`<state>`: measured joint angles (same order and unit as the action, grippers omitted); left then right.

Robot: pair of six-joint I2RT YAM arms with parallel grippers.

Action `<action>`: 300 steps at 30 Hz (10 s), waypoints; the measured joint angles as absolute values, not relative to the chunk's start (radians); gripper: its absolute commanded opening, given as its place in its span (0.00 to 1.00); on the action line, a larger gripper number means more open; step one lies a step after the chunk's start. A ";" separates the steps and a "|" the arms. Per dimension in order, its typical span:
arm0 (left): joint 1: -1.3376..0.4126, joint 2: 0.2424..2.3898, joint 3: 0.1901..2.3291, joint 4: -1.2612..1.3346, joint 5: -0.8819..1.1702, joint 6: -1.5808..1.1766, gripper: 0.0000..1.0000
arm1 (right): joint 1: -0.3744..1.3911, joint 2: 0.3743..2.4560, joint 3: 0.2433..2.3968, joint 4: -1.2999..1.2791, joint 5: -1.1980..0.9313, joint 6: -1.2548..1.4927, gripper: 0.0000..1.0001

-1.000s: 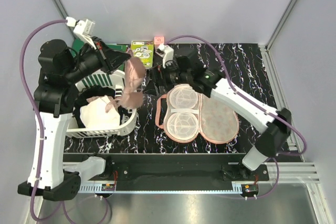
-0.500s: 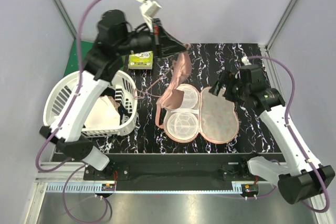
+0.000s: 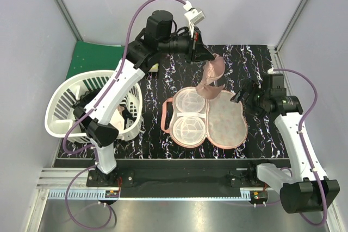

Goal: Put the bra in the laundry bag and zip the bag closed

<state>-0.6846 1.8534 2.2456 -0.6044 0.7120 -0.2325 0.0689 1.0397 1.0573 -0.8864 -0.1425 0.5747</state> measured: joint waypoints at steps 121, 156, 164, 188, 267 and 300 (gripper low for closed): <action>-0.640 1.453 0.992 -0.364 0.171 -0.517 0.85 | 0.365 1.825 1.214 -0.441 -0.281 0.461 0.13; -0.662 1.468 0.718 0.032 0.414 -0.847 0.00 | 0.359 1.235 0.643 -0.513 -0.253 0.652 0.58; -0.663 1.468 0.711 0.056 0.415 -0.863 0.00 | 0.359 1.295 0.597 -0.391 -0.276 0.687 0.16; -0.663 1.471 0.679 0.031 0.369 -0.834 0.01 | 0.270 1.259 0.926 -0.638 -0.190 0.531 0.00; -0.532 1.935 1.245 -0.249 0.267 -0.535 0.06 | 0.484 1.789 1.231 -0.569 -0.009 0.458 0.47; -0.564 1.763 1.129 -0.255 0.278 -0.549 0.41 | 0.449 1.710 1.145 -0.506 -0.147 0.502 0.52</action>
